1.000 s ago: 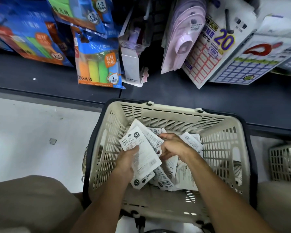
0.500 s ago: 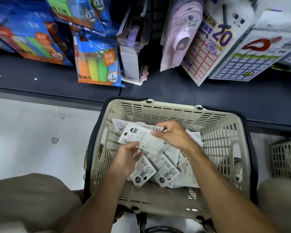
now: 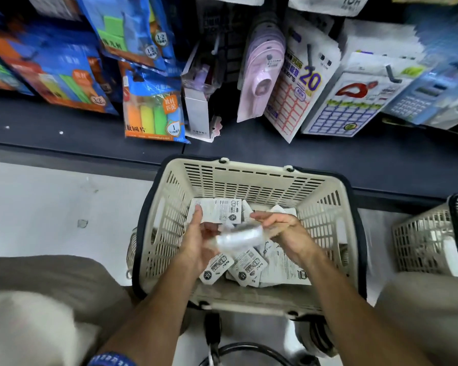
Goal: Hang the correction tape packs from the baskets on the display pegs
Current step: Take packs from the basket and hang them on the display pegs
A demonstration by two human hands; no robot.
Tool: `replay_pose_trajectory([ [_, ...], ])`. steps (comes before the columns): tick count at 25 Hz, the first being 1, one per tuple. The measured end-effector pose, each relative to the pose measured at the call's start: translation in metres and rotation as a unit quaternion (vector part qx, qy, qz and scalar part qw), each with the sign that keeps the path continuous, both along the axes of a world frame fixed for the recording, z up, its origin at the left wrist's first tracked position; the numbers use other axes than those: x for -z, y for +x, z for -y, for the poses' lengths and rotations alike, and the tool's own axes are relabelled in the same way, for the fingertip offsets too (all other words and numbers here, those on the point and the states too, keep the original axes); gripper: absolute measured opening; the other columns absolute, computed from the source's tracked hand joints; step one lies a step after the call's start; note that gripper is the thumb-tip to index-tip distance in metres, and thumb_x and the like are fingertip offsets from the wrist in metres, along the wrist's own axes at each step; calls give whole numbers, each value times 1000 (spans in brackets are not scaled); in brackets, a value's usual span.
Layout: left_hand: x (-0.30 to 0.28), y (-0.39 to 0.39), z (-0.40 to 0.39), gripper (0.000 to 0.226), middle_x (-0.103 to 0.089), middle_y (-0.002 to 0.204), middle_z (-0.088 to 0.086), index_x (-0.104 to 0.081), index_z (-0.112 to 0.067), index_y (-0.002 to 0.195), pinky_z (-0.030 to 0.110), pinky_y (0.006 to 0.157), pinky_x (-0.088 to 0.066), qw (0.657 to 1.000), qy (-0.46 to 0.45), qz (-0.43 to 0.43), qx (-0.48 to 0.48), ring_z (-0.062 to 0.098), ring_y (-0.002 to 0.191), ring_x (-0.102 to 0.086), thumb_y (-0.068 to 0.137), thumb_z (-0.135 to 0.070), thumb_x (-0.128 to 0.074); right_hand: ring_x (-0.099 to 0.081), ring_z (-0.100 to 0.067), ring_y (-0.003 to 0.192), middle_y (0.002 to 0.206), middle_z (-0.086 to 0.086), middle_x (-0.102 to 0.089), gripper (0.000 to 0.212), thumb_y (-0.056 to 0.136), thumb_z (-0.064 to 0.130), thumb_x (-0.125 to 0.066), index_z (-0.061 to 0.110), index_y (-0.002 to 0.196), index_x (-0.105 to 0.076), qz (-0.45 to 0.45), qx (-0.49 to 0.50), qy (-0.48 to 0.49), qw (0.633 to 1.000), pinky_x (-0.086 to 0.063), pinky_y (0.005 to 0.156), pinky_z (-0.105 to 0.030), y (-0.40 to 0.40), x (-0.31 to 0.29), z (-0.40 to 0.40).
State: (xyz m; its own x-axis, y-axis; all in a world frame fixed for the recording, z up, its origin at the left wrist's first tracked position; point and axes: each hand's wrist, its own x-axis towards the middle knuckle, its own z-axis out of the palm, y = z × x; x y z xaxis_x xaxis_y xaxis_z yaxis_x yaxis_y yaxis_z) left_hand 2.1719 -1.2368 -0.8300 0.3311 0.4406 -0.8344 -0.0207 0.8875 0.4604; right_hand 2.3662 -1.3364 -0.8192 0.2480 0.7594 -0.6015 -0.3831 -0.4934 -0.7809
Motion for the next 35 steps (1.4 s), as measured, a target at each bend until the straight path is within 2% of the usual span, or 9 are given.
replay_pose_trajectory([
  [3,-3,-2,5,39,-65,69,6,-65,-4,86,31,60,-58,987,53,-103,114,19,62,-64,75,-38,-80,-68,-30,109,115,-3,-74,40,88,-14,-58,13,68,-80,2,-10,-94,995,-60,86,-46,-6,21,22],
  [6,4,-7,9,42,-70,95,12,-62,0,110,32,68,-61,978,43,-156,134,24,87,-68,77,-12,-85,-70,-27,100,108,-4,-75,40,99,-7,-46,16,101,-79,11,2,-187,982,-63,82,-44,-13,36,28],
  [11,26,-6,15,52,-60,132,14,-50,-4,131,35,83,-46,960,60,-248,120,29,108,-58,86,-10,-76,-74,-27,88,91,-5,-78,30,102,49,-52,23,107,-66,-30,75,-232,969,-61,69,-40,-9,41,18],
  [16,48,-3,5,58,-65,113,18,-53,2,134,39,83,-53,961,-11,-274,30,30,98,-61,84,-12,-78,-67,-14,96,111,3,-69,40,88,-5,-67,27,112,-63,134,-16,-183,974,-59,80,-28,-26,52,2],
  [18,52,0,-4,49,-66,95,14,-60,1,127,34,71,-54,971,-36,-237,-1,27,84,-63,85,-16,-79,-69,-9,97,109,7,-71,46,90,-5,-68,29,120,-66,121,-14,-124,985,-57,75,-20,-31,55,-7],
  [22,61,9,-15,43,-71,119,22,-66,-3,126,50,95,-55,986,-85,-136,-38,38,111,-68,96,-34,-67,-73,-3,82,95,10,-74,33,91,0,-71,23,112,-64,78,-3,-74,994,-59,73,-21,-43,58,-28],
  [28,70,21,-50,32,-70,85,12,-65,-6,106,34,49,-54,980,-98,-163,-60,24,70,-67,91,-33,-74,-72,3,81,83,20,-75,32,92,-1,-68,31,94,-69,34,-13,-111,993,-53,62,-12,-43,55,-28],
  [31,77,28,-57,37,-67,87,13,-62,0,124,37,61,-58,980,-86,-172,-55,27,74,-65,98,-28,-65,-71,-2,82,93,14,-76,28,92,0,-68,27,97,-71,47,-90,-143,984,-52,63,-18,-41,56,-18],
  [35,80,35,-50,32,-71,112,20,-60,0,130,29,50,-53,968,-32,-209,-135,24,70,-64,99,-9,-61,-75,-14,78,90,0,-79,15,99,9,-61,15,90,-72,38,59,-103,992,-56,59,-24,-30,52,-15],
])
